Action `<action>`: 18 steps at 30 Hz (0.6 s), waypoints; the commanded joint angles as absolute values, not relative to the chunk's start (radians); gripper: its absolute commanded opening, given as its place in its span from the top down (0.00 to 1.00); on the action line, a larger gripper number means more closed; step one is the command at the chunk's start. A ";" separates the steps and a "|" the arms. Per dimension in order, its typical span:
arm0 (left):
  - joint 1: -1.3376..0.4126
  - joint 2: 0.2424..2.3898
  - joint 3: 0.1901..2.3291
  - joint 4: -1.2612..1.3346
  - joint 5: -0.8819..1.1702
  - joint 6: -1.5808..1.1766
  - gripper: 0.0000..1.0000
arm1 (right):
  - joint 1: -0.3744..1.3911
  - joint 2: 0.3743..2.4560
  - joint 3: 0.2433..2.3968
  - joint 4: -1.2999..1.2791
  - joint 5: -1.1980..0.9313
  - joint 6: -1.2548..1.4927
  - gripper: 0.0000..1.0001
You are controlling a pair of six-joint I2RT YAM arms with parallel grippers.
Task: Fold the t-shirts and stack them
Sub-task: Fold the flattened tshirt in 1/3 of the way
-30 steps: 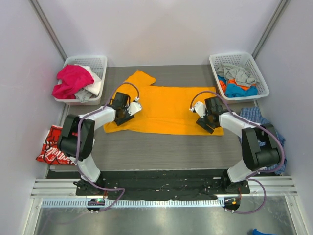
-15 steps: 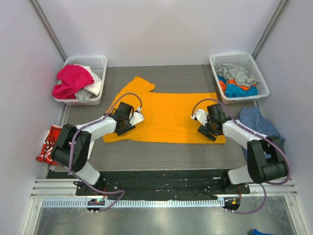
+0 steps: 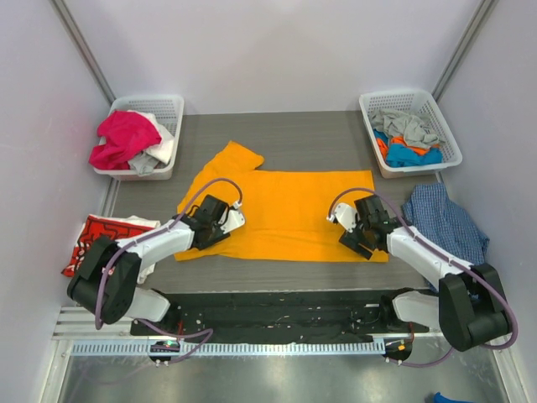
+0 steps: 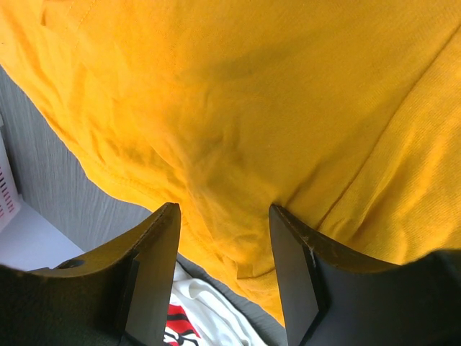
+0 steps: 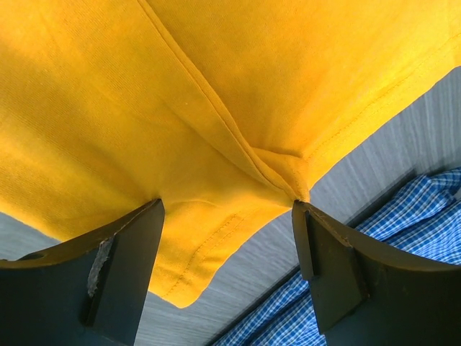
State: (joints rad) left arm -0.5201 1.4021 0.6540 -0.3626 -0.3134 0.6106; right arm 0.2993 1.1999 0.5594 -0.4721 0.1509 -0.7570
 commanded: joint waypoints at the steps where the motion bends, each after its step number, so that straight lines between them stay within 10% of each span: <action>1: -0.554 1.368 0.578 -0.459 -0.293 0.537 0.42 | 0.310 1.154 0.508 -0.580 0.129 -0.719 0.18; 18: -0.629 1.210 0.632 -0.537 -0.327 0.488 0.41 | 0.325 1.069 0.589 -0.687 0.103 -0.707 0.17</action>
